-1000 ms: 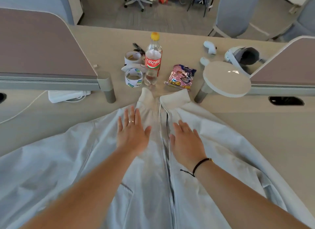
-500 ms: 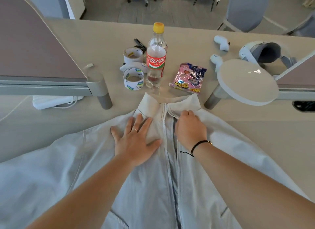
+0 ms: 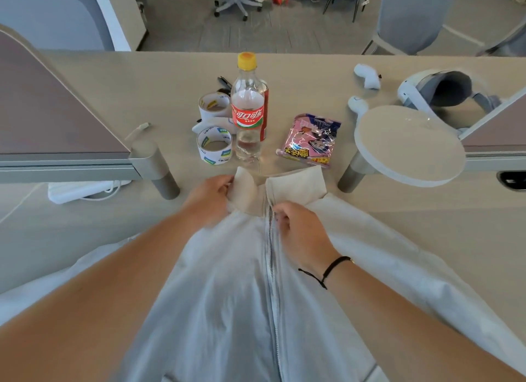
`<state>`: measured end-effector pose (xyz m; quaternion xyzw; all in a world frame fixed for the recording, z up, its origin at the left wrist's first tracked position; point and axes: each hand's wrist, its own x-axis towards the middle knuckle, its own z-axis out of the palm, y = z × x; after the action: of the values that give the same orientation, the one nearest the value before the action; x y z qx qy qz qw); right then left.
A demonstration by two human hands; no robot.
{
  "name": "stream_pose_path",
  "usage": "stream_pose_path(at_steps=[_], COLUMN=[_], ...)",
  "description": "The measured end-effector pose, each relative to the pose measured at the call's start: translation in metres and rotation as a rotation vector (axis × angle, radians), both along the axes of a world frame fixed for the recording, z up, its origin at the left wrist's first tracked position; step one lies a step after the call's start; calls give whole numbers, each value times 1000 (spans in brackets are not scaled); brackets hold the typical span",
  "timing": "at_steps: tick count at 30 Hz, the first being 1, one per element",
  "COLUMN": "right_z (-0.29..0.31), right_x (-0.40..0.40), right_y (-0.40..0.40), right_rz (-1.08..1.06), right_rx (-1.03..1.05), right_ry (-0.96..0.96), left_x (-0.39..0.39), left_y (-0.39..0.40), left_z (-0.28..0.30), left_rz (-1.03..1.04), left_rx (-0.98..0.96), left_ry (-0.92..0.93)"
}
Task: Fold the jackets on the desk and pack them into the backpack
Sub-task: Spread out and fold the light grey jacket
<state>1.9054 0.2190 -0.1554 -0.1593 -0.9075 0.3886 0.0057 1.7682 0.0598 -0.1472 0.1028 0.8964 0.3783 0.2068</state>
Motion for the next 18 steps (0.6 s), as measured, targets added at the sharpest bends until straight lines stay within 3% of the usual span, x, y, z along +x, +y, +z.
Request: stream_pose_path(at_steps=[5,8,13,18], right_z=[-10,-24,-38,-47], right_x=[21,33,37,33], right_y=[13,19,15,6], right_rz=[178,195,173,60], right_rx=[372,481,463,472], right_ry=[-7,-106,-124,-73], left_x=[-1,4,1,5], left_y=[8,7,10,24], left_z=[-11,-17,-28,-47], left_rz=[-97,-139,-5,139], left_rx=[56,-190,-439,-520], left_ry=[-7,173,340,503])
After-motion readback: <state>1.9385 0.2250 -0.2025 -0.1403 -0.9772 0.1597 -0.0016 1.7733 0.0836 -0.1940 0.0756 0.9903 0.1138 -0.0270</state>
